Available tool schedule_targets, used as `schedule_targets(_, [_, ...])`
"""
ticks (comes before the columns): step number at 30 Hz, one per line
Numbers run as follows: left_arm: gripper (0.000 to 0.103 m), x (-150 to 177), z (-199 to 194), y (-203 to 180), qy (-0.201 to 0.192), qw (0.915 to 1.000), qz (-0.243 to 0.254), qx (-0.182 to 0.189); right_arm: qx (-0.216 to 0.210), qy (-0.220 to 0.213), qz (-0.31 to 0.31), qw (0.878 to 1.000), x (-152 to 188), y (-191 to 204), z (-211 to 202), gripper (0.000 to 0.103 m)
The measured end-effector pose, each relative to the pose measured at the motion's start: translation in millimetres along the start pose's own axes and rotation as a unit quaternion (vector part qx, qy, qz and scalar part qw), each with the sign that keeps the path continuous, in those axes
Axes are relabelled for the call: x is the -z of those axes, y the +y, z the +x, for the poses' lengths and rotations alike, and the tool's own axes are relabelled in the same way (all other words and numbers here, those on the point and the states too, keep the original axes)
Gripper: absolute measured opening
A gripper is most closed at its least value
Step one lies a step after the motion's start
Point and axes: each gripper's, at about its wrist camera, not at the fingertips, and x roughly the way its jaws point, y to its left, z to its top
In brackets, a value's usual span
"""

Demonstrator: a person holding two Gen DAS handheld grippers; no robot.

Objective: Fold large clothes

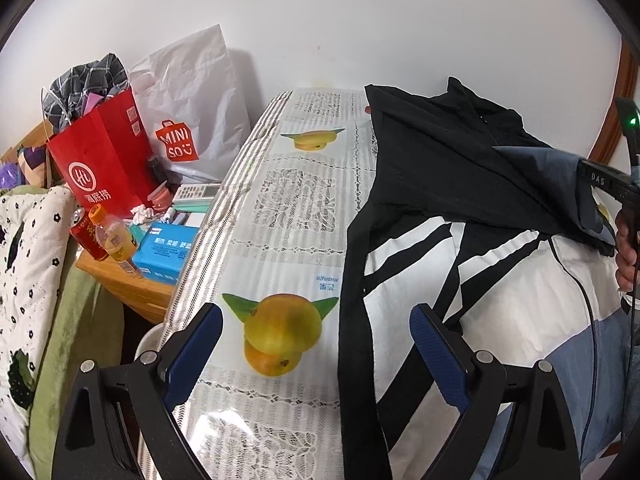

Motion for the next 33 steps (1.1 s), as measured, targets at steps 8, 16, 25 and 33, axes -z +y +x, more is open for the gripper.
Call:
schedule_targets(8, [0.095,-10.1,-12.6,-21.0,-0.014,0.9997,0.015,0.011,0.006,0.018,0.023,1.000,20.6,-21.4,-11.8,0.091])
schedule_targets(16, [0.095,-28.2,-40.5,-76.9,-0.051,0.9966,0.058,0.028,0.030,0.008,0.043,0.999,60.9,-67.4,-77.3,0.091])
schedule_targets(25, [0.093,-48.6,-50.3,-161.1,-0.052,0.9900,0.104,0.080,0.085,-0.012,0.112,0.990,109.2,-158.0,-144.9,0.091])
schedule_targets(33, [0.093,-56.8,-47.1,-238.7,-0.046,0.9825,0.161,0.083,0.112,-0.009,0.152,0.982,147.1,-221.5,-181.9,0.086])
